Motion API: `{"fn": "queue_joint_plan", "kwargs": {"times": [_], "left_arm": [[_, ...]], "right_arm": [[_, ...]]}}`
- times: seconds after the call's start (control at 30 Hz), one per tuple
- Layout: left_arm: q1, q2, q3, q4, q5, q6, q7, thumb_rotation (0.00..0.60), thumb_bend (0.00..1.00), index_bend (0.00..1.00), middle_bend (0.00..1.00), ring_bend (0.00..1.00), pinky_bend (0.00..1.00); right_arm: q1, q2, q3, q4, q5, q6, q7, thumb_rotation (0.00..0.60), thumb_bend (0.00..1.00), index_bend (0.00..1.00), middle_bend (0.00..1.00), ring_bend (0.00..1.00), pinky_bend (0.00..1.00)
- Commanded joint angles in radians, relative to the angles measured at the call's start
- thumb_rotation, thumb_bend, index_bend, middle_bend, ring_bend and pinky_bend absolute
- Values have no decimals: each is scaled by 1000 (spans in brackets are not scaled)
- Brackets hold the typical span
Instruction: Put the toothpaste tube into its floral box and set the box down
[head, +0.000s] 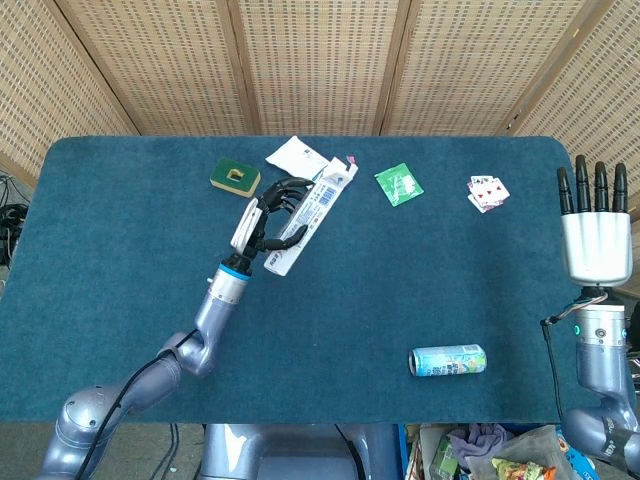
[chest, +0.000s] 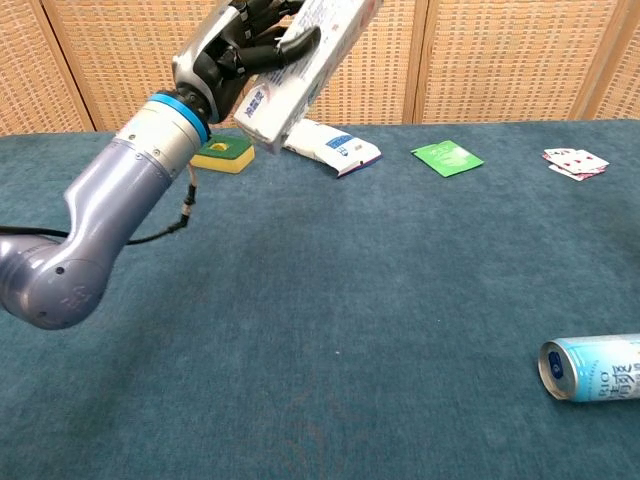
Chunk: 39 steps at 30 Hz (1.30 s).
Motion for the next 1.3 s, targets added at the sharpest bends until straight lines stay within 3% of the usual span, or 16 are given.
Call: {"fn": "queue_joint_plan", "kwargs": {"times": [0.03,0.13,0.4,0.63,0.8,0.9,1.07,1.13,1.3], "left_arm": [[-14,38,120,146,118,40,168,600,416,296,311,372,562],[-18,68,193,202,180,38,251,600,416,315,315,372,562],[-13,109,316,229,255,-70,382,600,416,350,337,389,562],[4,96,381,233,273,-175,431,600,416,352,338,389,562],[15,81,400,245,270,-219,467,600,416,352,308,350,545],[15,86,414,232,268,-269,479,600,416,324,219,230,439],[15,117,413,173,253,-299,507,600,416,65,11,7,201],[18,136,406,141,244,-293,524,600,416,9,0,0,168],[31,212,388,32,221,-272,552,600,415,0,0,0,129]], "right_arm": [[0,-1,1,-2,-3,-2,7,600,0,0,0,17,0],[1,-4,2,-1,-5,-7,15,600,0,0,0,17,0],[5,-17,2,7,-1,-21,25,600,0,0,0,17,0],[1,-23,0,18,2,-28,33,600,0,0,0,17,0],[1,-26,2,19,4,-31,38,600,0,0,0,17,0],[1,-27,2,16,-1,-29,38,600,0,0,0,17,0],[-1,-22,4,6,-6,-23,39,600,0,0,0,17,0],[-4,-18,6,1,-8,-19,40,600,0,0,0,17,0],[-11,-8,8,-13,-11,-11,49,600,0,0,0,17,0]]}}
